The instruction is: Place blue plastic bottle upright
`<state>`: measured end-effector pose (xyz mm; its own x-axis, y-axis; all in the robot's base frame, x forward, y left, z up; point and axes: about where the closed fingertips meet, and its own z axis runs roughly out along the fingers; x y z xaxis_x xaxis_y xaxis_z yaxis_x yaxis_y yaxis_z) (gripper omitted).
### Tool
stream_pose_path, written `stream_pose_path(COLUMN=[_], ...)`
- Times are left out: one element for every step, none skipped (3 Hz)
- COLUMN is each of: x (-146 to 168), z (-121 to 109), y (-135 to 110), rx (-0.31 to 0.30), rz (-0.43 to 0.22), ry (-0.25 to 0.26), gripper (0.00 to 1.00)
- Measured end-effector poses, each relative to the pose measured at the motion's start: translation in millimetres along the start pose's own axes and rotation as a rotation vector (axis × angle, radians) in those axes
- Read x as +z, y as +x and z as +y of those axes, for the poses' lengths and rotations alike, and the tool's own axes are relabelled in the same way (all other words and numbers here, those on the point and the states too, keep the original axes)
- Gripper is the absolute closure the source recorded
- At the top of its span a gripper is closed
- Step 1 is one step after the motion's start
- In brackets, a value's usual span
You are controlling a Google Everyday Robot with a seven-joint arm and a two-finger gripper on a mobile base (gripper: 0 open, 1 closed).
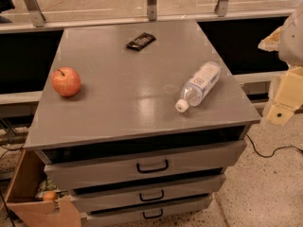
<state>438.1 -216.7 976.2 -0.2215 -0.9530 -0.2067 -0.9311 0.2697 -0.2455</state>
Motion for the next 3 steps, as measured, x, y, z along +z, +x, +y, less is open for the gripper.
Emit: stream_pose_path(x=[0,7,35], z=[0,-9,-34], y=[0,-5,-18], rx=[0.0,-0.026,-0.104], rz=[-0.001,-0.053,-0.132], ry=[0.0,-0.019,-0.044], gripper=[0.0,0.0,0.0])
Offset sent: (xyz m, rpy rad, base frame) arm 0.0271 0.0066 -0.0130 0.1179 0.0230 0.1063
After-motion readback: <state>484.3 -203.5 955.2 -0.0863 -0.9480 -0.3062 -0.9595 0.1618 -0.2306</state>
